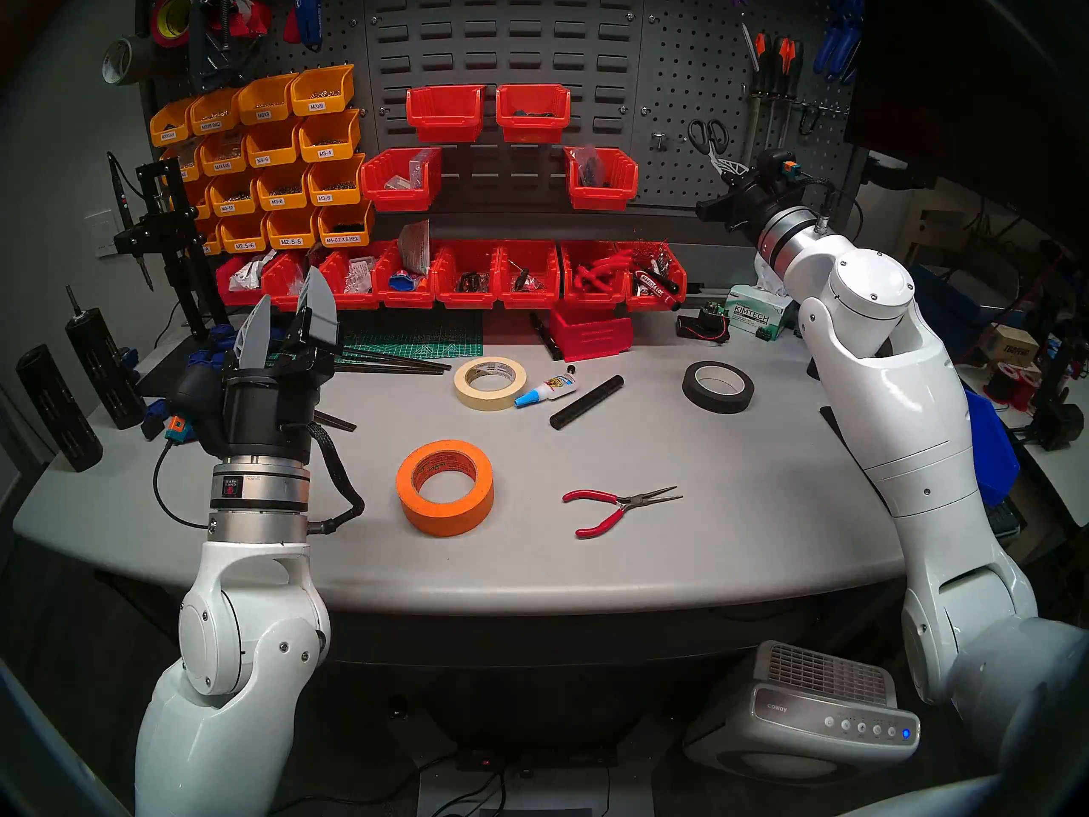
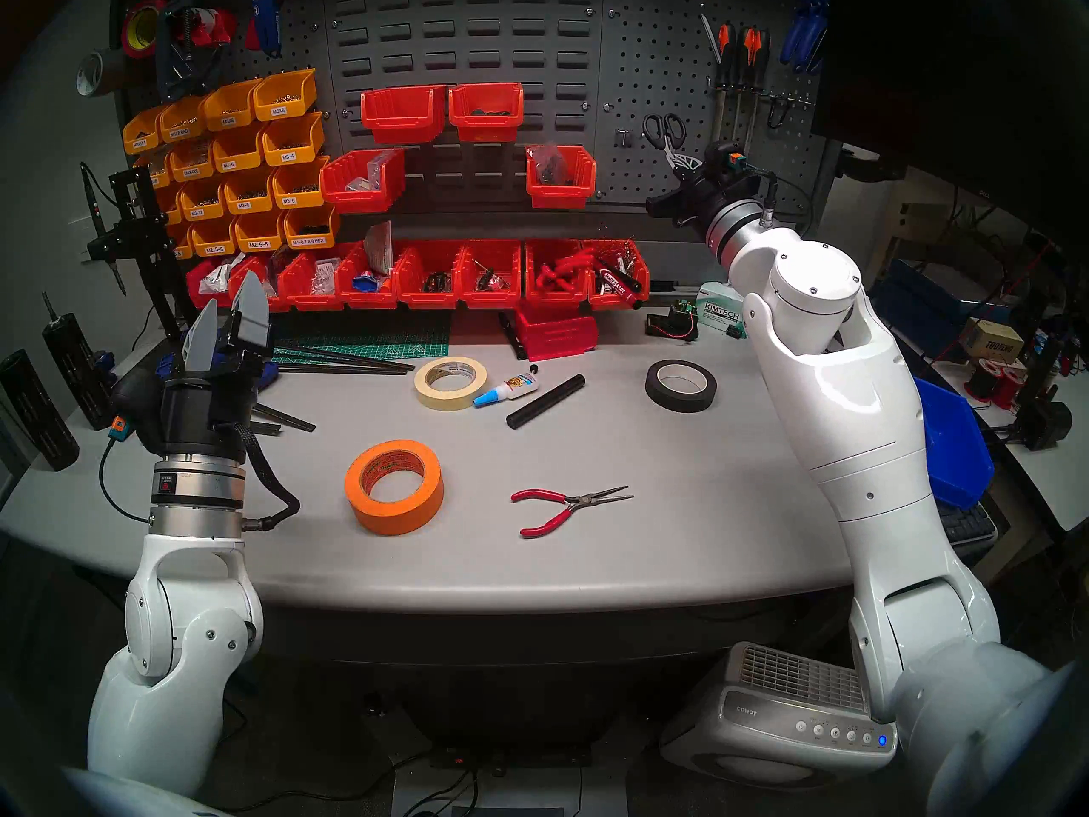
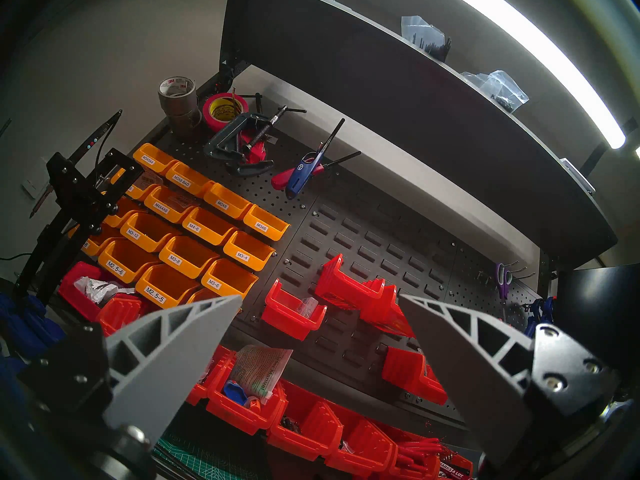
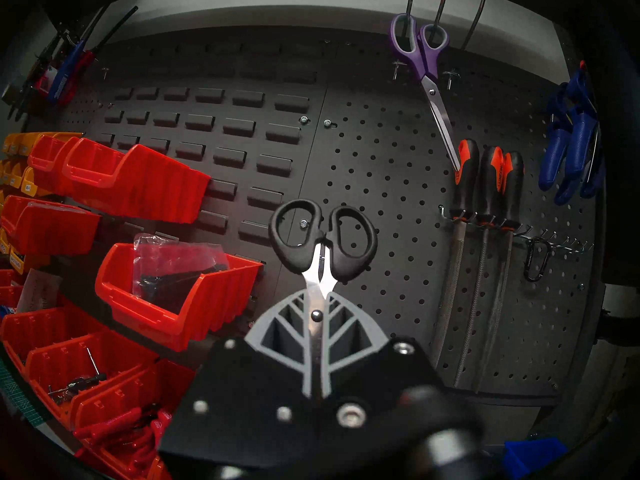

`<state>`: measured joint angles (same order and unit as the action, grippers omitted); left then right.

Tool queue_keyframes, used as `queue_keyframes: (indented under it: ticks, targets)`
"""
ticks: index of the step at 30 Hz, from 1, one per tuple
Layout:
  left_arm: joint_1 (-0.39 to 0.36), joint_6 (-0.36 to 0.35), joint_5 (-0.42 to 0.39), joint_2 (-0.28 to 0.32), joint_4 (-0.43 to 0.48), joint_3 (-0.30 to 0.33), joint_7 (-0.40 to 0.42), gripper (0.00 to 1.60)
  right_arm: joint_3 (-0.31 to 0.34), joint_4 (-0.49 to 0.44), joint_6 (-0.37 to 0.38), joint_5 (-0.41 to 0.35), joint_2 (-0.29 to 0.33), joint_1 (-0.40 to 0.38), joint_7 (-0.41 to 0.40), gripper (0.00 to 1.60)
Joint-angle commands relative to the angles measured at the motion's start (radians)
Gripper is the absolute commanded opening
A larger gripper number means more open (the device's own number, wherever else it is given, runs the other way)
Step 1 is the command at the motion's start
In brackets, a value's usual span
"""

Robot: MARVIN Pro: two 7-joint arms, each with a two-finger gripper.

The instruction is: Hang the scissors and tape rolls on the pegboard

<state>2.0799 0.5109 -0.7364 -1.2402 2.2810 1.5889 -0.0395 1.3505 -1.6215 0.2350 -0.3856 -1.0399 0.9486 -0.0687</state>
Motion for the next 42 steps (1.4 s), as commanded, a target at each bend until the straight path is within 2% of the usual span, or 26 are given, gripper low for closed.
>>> queue_keyframes:
  ticks: [1,13,22,30,42]
  targets:
    - [-0.010,0.009,-0.001,-0.002,0.029,0.003,0.003,1.60,-0.003,0.012,-0.004,0.018,-0.010,-0.101,-0.003,0.00]
    - [-0.009,0.009,-0.001,-0.002,0.030,0.003,0.003,1.60,-0.021,0.045,0.029,0.052,-0.020,-0.123,-0.004,0.00]
    - [-0.009,0.009,-0.001,-0.002,0.030,0.003,0.003,1.60,-0.013,0.034,0.058,0.054,-0.026,-0.099,0.010,0.00]
    - [-0.009,0.009,-0.001,-0.002,0.030,0.003,0.003,1.60,-0.016,0.069,0.057,0.063,-0.034,-0.114,0.010,0.00]
    - [-0.010,0.009,-0.001,-0.002,0.029,0.003,0.003,1.60,-0.027,0.137,0.016,0.073,-0.059,-0.146,-0.005,0.00]
